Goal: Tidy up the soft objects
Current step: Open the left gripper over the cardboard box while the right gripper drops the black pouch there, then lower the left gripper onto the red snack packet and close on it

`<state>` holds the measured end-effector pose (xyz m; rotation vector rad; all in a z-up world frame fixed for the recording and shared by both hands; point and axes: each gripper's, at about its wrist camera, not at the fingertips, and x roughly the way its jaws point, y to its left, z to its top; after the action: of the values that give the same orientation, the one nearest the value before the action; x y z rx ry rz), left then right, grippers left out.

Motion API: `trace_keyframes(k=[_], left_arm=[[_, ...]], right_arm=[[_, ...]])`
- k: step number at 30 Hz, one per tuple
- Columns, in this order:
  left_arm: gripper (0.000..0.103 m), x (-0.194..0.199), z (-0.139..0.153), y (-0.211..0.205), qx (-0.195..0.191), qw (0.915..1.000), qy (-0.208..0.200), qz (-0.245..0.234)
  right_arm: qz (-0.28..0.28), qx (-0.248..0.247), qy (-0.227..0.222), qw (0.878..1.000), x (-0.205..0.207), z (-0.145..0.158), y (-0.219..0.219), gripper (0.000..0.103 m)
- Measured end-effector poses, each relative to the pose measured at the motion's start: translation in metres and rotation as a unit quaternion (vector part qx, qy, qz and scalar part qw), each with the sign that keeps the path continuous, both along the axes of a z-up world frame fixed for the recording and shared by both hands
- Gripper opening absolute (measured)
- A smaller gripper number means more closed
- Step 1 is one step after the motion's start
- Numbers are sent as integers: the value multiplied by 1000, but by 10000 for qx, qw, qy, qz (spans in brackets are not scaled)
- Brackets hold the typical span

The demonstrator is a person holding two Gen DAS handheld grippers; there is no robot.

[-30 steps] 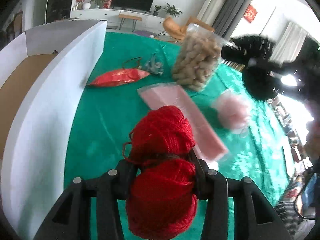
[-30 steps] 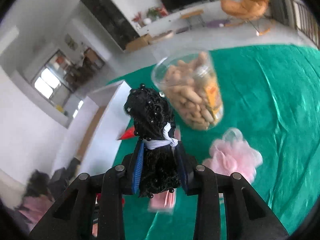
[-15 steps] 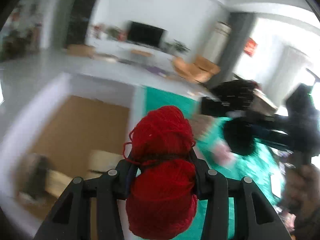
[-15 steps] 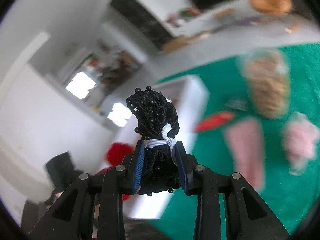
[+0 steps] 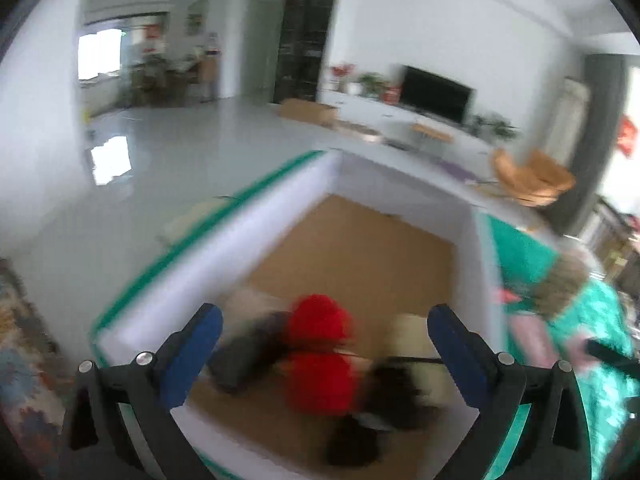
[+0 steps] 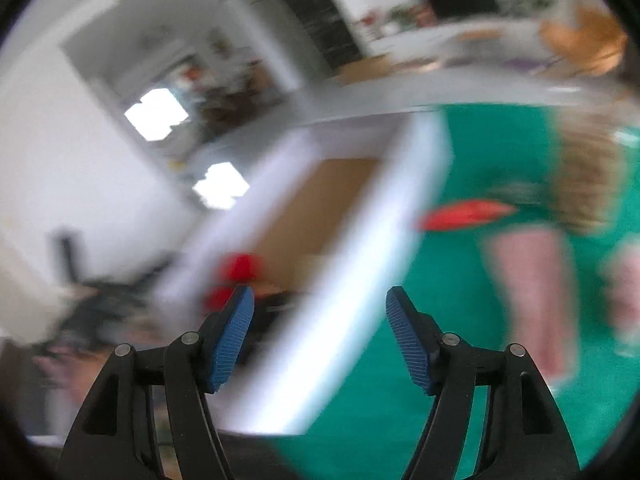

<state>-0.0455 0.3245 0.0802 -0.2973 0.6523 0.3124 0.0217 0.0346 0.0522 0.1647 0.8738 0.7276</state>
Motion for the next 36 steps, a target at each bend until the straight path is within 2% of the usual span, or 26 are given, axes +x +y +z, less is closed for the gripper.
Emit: trace_keyframes(k=[2, 4, 6, 8, 9, 11, 14, 17, 20, 27, 33, 36], left_arm=[[102, 2, 5, -31, -155, 9988, -149, -445], [102, 9, 9, -77, -270, 9930, -287, -1110], [102, 16, 6, -128, -336, 9817, -309, -1851], [102, 28, -4, -170, -364, 9682, -117, -2473], [102, 39, -20, -195, -361, 9612, 198, -2728], [102, 52, -40, -220, -335, 9556, 474, -2890], [102, 76, -82, -238, -240, 9535, 913, -2864], [102, 107, -113, -235, -110, 9562, 1120, -2701], [102, 109, -132, -234, 28, 9584, 1185, -2598], [102, 123, -158, -224, 268, 9595, 1386, -2439], [103, 119, -161, -230, 663, 9563, 1425, -2465], [103, 120, -161, -229, 646, 9567, 1409, -2463]], right_arm=[[-784, -549, -123, 9953, -2, -29, -52, 72], [-1456, -845, -121, 9857, -4, -53, -101, 72], [-2121, -1271, -10, 9689, -12, -78, -152, 72], [-2566, -1675, 34, 9519, -16, -93, -186, 72], [-2761, -1920, 37, 9418, -14, -98, -202, 72], [-2997, -2279, 28, 9264, -8, -107, -217, 72], [-3170, -2495, 90, 9150, 2, -107, -230, 72], [-3203, -2658, -14, 9093, 5, -121, -239, 72], [-3281, -2489, 58, 9113, 0, -125, -244, 75], [-3408, -2187, 175, 9142, -10, -126, -254, 82], [-3419, -2181, 170, 9139, -11, -125, -253, 82], [-3416, -2178, 169, 9141, -11, -125, -253, 82]])
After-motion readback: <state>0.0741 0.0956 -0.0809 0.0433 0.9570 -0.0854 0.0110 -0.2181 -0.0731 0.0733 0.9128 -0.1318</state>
